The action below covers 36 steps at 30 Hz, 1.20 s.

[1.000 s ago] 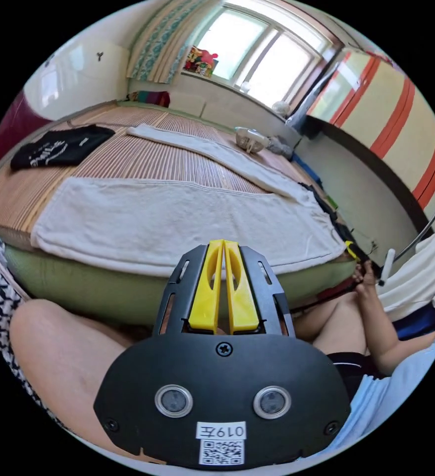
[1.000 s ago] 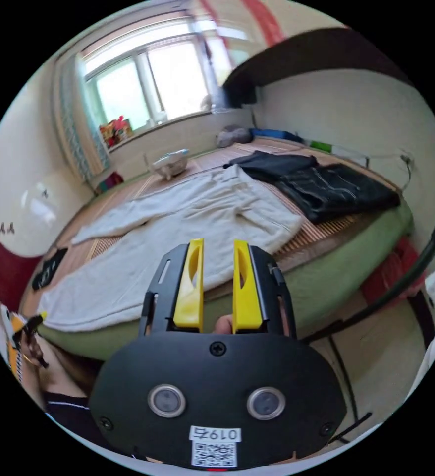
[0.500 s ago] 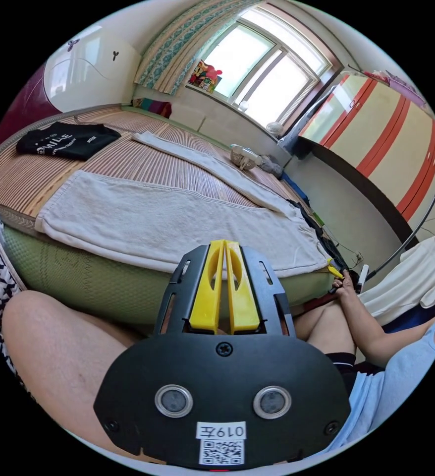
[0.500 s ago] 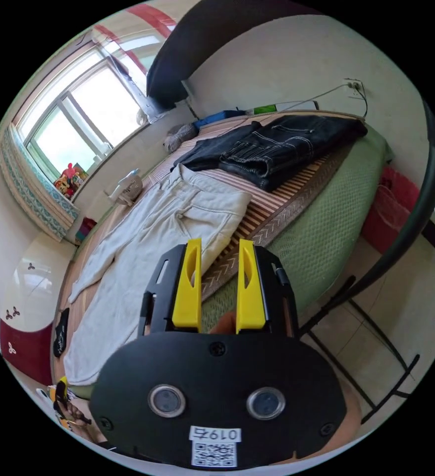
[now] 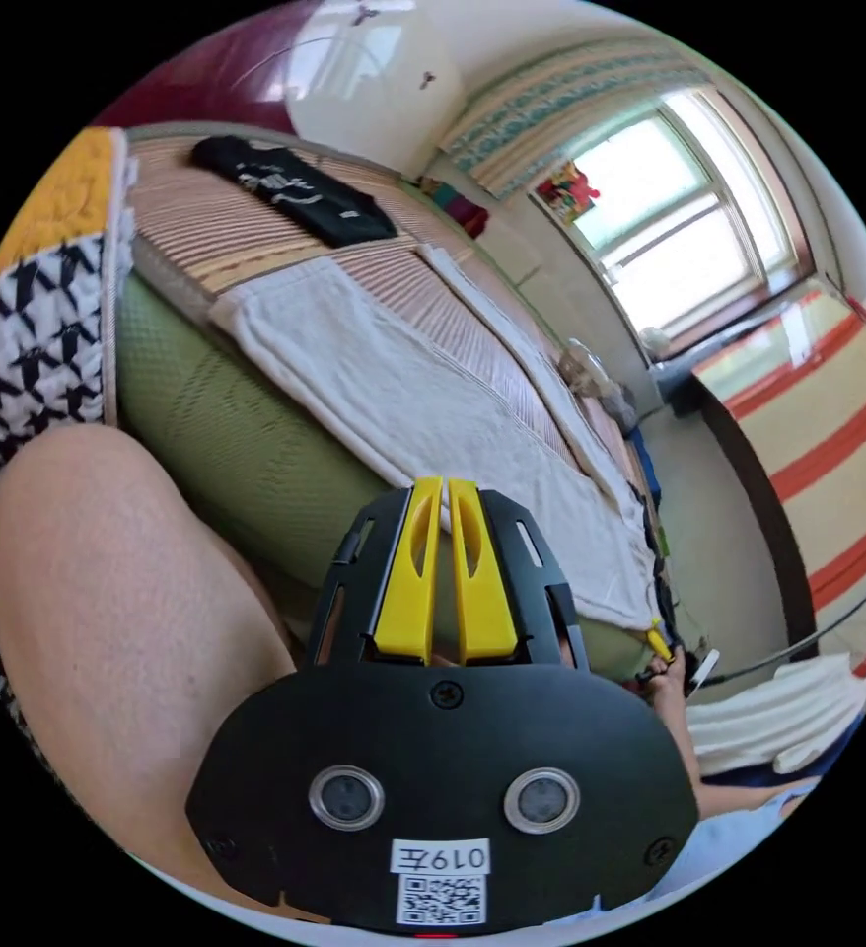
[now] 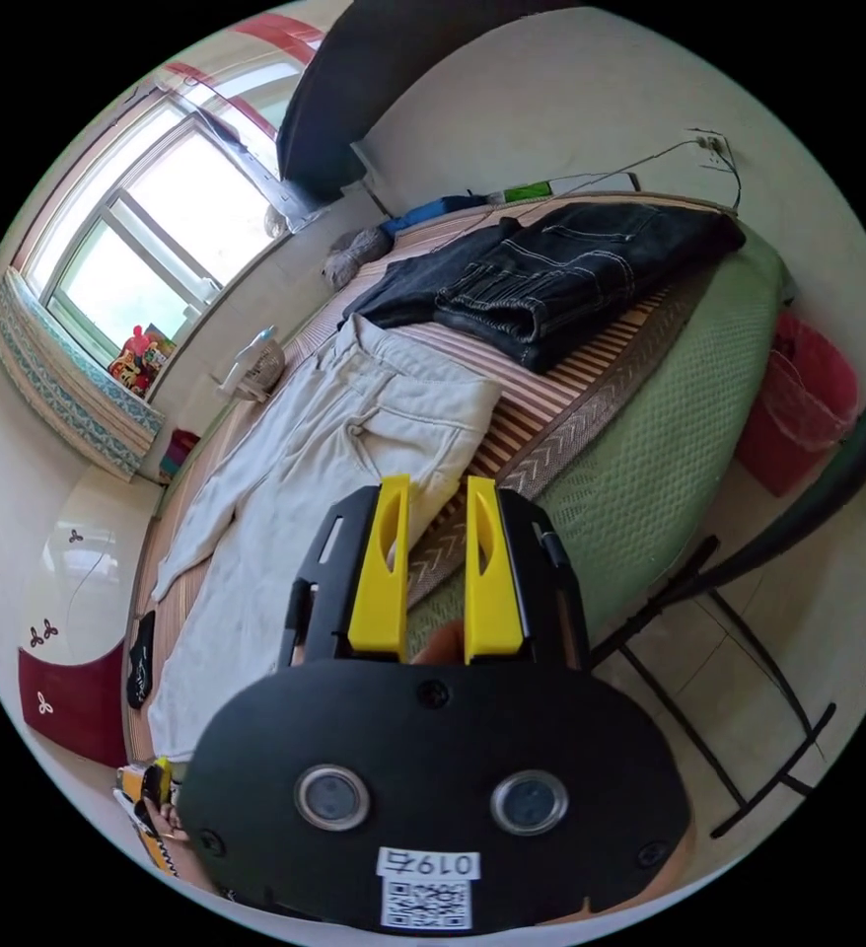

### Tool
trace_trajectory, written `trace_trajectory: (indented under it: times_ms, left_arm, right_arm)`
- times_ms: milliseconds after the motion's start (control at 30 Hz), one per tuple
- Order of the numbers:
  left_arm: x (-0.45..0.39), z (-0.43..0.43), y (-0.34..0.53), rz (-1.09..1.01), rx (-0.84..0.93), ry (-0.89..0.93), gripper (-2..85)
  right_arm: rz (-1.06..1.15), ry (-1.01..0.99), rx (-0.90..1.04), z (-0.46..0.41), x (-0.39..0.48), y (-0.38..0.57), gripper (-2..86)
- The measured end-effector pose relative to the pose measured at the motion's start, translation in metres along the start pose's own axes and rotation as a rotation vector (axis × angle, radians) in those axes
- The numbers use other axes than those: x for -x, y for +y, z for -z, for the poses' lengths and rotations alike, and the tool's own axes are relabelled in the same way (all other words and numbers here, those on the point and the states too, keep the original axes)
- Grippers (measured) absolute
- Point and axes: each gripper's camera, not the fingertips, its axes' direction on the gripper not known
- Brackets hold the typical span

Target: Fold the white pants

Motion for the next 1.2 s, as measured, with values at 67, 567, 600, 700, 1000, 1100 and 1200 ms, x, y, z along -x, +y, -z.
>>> trace_trajectory:
  times_ms: [67, 567, 600, 700, 1000, 1100, 1200]
  left_arm:
    - [0.024, 0.001, -0.01, 0.121, -0.004, 0.041, 4.9]
    - [0.084, 0.002, -0.038, 0.353, -0.056, 0.064, 3.5]
    - [0.085, 0.002, -0.039, 0.351, -0.05, 0.062, 3.4]
    - [0.089, 0.003, -0.04, 0.344, -0.016, 0.047, 3.2]
    - [0.096, -0.013, -0.052, 0.351, 0.02, 0.127, 2.5]
    - [0.1, -0.016, -0.057, 0.365, 0.014, 0.163, 2.5]
    - [0.105, -0.022, -0.066, 0.369, 0.024, 0.204, 2.6]
  right_arm:
    - [-0.006, -0.016, 0.002, -0.004, -0.009, 0.001, 9.0]
    - [-0.054, -0.041, -0.041, -0.027, -0.04, 0.024, 8.5]
    - [-0.057, -0.044, -0.041, -0.028, -0.042, 0.024, 8.4]
    - [-0.072, -0.064, -0.04, -0.031, -0.049, 0.028, 8.0]
    - [-0.094, -0.073, -0.044, -0.044, -0.059, 0.034, 7.8]
    - [-0.103, -0.089, -0.042, -0.048, -0.064, 0.036, 7.6]
    - [-0.101, -0.093, -0.042, -0.052, -0.067, 0.038, 7.4]
